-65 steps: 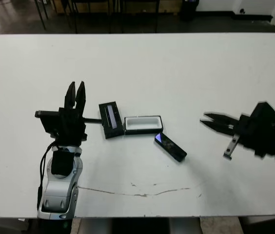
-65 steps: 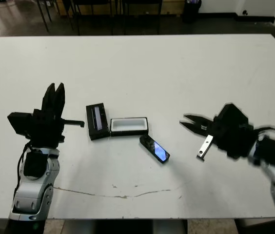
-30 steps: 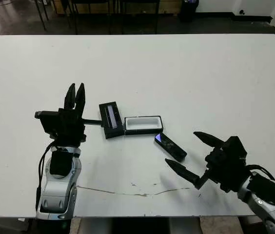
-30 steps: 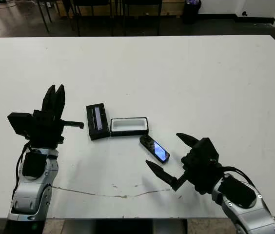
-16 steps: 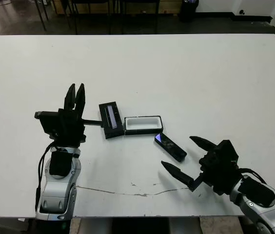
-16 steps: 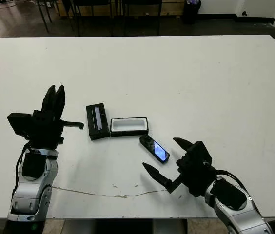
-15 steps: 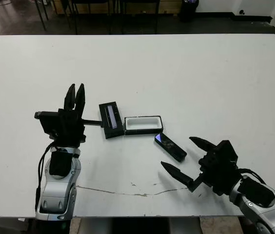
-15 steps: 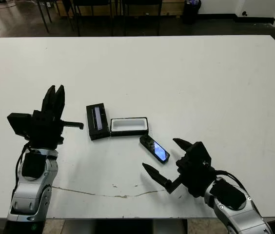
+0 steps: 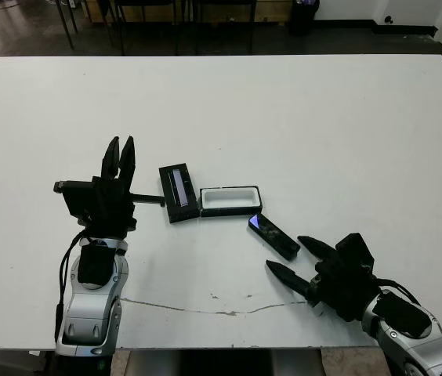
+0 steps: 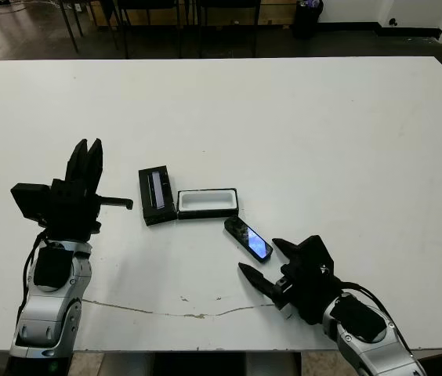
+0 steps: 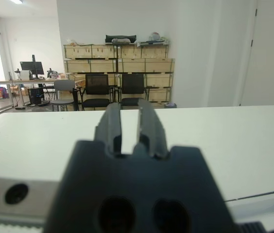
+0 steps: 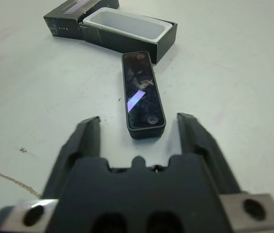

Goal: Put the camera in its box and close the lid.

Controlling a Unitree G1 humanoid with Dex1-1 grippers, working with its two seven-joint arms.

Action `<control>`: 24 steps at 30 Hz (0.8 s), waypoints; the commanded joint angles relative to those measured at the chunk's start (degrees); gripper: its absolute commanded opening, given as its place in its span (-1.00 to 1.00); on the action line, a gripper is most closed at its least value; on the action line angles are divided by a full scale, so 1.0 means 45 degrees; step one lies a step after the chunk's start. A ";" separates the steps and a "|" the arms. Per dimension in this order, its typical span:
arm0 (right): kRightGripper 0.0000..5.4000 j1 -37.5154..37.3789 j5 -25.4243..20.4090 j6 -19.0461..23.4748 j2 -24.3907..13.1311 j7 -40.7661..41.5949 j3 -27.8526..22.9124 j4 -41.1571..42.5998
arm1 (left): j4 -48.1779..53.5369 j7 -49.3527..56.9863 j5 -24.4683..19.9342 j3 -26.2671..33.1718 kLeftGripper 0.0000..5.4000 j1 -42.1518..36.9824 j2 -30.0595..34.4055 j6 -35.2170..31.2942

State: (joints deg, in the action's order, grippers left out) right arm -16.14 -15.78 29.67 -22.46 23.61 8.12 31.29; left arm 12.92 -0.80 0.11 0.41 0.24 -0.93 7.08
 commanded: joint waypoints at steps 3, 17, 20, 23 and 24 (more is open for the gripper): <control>-0.49 -0.0267 0.0265 -0.0714 0.0227 -0.0145 -0.0015 -0.0351 | -0.0183 -0.0022 -0.0099 -0.0002 -1.00 0.0251 0.0029 0.0037; -1.00 -0.0108 0.0213 -0.1615 0.0172 0.0355 -0.0293 -0.0603 | -0.0162 0.0072 -0.0044 -0.0087 -1.00 0.0220 -0.0055 -0.0089; -1.00 0.0089 0.0141 -0.1816 0.0162 0.0573 -0.0490 -0.0766 | -0.0180 0.0093 -0.0006 -0.0077 -1.00 0.0212 -0.0032 -0.0044; -1.00 0.0406 -0.0023 -0.1834 0.0025 0.0837 -0.0879 -0.0808 | -0.0156 0.0124 0.0063 -0.0078 -1.00 0.0214 -0.0001 -0.0037; -1.00 0.0561 -0.0203 -0.1698 -0.0065 0.0954 -0.1100 -0.0777 | -0.0124 0.0114 0.0044 -0.0074 -1.00 0.0227 0.0002 -0.0074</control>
State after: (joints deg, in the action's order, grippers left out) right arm -14.53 -15.99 21.80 -21.46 27.20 4.65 28.34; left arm 12.85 -0.48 0.20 -0.06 0.39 -1.29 7.60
